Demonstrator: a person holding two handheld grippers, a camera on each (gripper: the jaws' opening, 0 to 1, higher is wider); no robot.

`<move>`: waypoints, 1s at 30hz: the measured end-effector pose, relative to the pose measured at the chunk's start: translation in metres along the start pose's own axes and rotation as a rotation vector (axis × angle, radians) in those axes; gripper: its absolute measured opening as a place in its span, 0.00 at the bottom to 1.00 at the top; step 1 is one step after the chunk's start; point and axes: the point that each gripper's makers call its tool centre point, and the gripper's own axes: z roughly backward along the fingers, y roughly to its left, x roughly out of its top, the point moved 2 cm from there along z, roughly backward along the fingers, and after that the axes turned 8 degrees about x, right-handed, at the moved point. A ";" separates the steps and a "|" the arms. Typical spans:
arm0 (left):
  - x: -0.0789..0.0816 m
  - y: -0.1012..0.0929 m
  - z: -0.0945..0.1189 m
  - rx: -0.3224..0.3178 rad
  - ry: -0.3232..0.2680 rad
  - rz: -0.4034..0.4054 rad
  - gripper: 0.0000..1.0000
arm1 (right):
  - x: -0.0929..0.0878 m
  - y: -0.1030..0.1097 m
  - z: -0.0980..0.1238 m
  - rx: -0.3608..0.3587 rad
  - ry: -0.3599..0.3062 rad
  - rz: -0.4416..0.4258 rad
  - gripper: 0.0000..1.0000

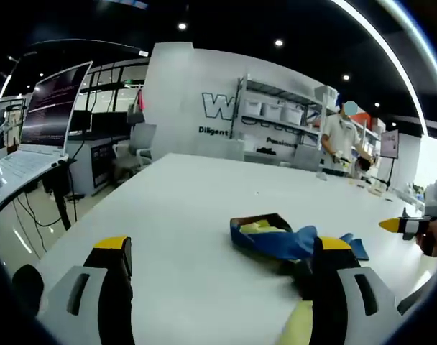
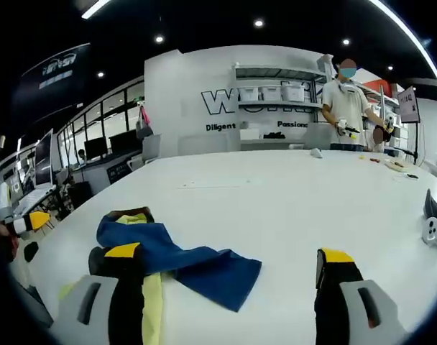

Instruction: Fold the garment on the visible template until the final outline fits inside the template.

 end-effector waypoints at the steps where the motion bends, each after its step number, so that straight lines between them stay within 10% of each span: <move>1: 0.001 0.000 0.000 -0.001 -0.003 -0.001 0.99 | -0.001 0.000 0.000 0.000 0.002 -0.003 0.99; 30: -0.005 -0.011 -0.003 -0.056 0.022 -0.015 0.99 | -0.001 0.006 -0.004 0.026 0.016 -0.014 0.99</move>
